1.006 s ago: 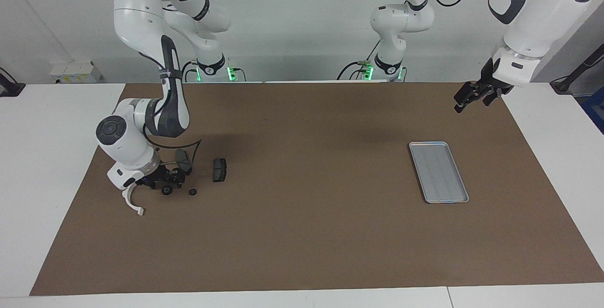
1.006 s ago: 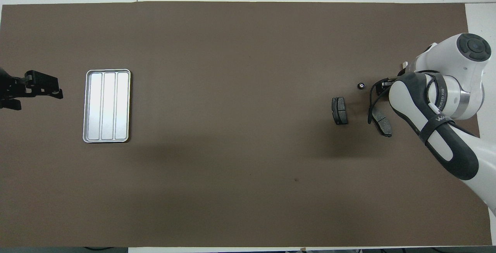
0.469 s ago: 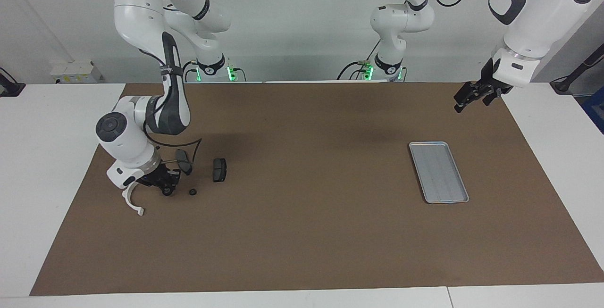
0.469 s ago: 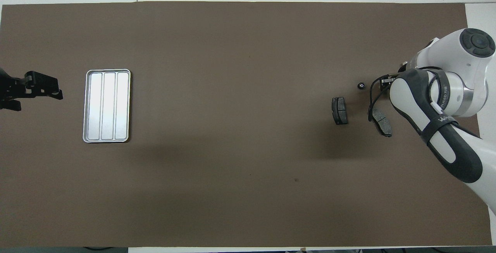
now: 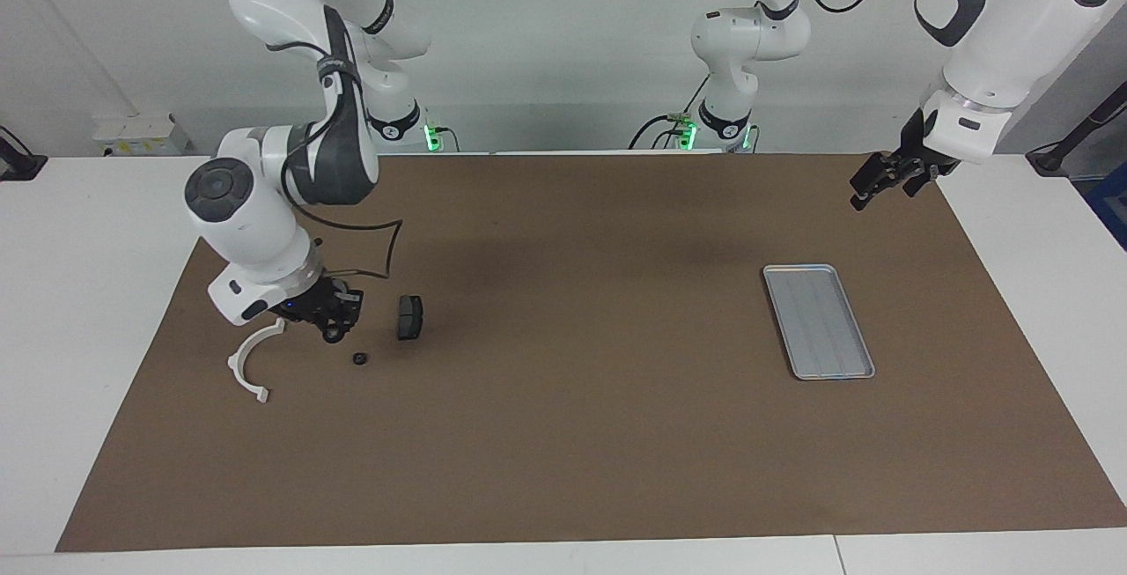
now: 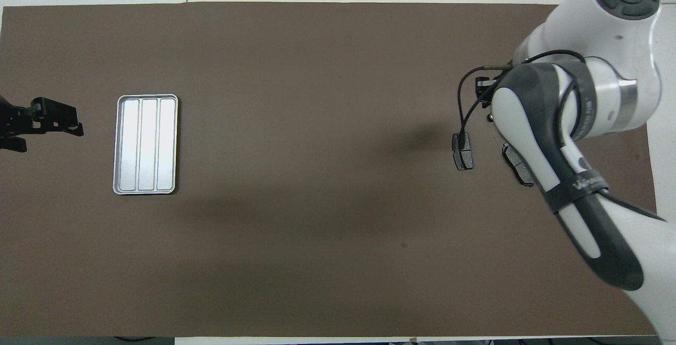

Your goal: Pick bearing gear from pile to tray

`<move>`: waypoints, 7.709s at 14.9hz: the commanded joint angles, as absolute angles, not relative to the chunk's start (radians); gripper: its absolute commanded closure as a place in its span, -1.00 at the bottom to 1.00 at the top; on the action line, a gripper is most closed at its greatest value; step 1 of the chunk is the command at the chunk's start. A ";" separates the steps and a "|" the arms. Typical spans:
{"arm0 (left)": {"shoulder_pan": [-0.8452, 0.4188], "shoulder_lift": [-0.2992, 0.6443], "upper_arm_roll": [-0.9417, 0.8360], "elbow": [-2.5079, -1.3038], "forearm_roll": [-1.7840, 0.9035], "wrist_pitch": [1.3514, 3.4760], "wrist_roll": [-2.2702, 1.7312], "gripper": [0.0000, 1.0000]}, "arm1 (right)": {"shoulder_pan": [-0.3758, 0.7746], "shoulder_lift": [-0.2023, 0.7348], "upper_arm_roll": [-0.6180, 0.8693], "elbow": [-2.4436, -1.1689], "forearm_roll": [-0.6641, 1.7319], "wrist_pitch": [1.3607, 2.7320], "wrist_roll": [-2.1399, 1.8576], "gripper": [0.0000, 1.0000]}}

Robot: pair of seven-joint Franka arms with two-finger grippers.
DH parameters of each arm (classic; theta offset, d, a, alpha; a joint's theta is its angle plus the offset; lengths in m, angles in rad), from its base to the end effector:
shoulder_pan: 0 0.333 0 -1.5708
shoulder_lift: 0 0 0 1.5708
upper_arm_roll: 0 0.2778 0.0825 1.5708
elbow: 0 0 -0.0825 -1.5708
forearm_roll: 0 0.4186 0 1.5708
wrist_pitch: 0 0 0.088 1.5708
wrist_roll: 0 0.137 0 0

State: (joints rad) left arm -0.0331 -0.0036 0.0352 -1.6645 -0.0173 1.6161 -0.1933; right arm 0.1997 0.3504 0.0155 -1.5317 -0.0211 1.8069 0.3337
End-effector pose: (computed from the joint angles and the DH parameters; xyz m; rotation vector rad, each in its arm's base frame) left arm 0.5876 -0.0010 0.5148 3.1126 0.3069 -0.0724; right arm 0.6592 0.1408 0.3727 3.1000 -0.1762 -0.1061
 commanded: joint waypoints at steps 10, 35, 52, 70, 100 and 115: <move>-0.032 -0.043 0.034 -1.715 -0.011 1.620 -0.198 -1.00 | 0.617 0.592 0.014 -1.308 -0.066 1.890 0.937 1.00; -0.057 -0.074 0.029 -1.790 -0.014 1.671 -0.299 -1.00 | 0.630 0.600 0.020 -1.583 -0.025 2.275 0.979 1.00; -0.374 0.197 0.028 -1.617 -0.064 1.805 -0.770 -1.00 | 0.086 0.347 0.006 -1.420 0.040 1.709 -0.059 -1.00; -0.649 0.574 0.035 -1.558 -0.072 2.083 -1.158 -1.00 | 0.021 0.331 0.008 -1.847 0.037 2.224 -0.114 -0.88; -0.352 0.102 0.037 -1.985 -0.071 2.030 -0.720 1.00 | 0.029 0.420 0.009 -1.904 0.037 2.364 -0.118 1.00; 0.023 0.097 0.038 -2.181 -0.066 2.244 -0.054 1.00 | 0.474 0.377 0.020 -1.465 0.006 1.868 0.676 1.00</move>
State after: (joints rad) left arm -0.0156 0.1057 0.0502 -2.1293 -0.0609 2.1833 -0.0814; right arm 0.3997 0.3474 0.0249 -1.4922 0.0268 1.8490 0.5514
